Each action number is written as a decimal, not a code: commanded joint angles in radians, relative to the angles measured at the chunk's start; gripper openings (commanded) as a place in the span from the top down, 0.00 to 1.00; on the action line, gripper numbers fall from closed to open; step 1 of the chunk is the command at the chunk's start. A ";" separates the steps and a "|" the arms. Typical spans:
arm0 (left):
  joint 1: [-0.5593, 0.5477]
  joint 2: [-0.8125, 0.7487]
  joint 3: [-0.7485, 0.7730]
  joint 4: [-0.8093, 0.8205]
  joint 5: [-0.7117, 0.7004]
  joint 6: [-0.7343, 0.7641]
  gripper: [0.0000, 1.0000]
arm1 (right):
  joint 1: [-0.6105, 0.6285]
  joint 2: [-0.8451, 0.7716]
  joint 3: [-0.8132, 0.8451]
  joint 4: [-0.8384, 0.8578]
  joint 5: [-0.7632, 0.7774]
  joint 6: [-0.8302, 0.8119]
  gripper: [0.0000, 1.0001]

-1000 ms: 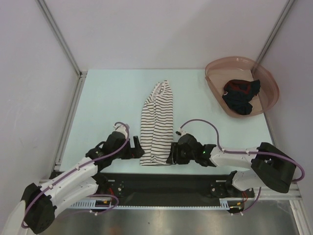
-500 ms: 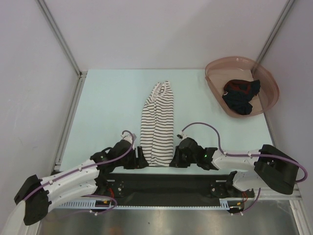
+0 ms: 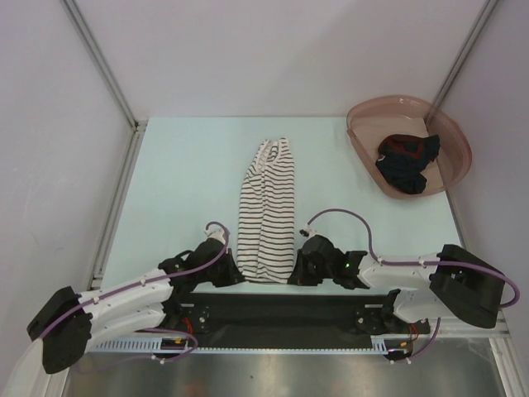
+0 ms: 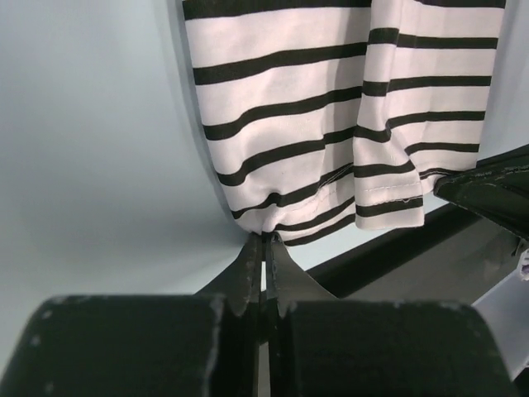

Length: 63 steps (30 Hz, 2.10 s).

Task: Fold and stack the tank tops
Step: Fold the tank top

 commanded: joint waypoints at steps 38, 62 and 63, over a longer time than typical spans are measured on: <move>0.220 0.221 0.583 -0.252 -0.045 0.287 1.00 | -0.351 0.053 0.564 -0.402 -0.112 -0.287 0.94; 0.373 0.613 0.838 -0.151 -0.046 0.376 1.00 | -0.531 0.365 0.791 -0.358 -0.198 -0.405 0.94; 0.381 0.623 0.843 -0.148 -0.030 0.376 1.00 | -0.534 0.375 0.802 -0.362 -0.201 -0.416 0.94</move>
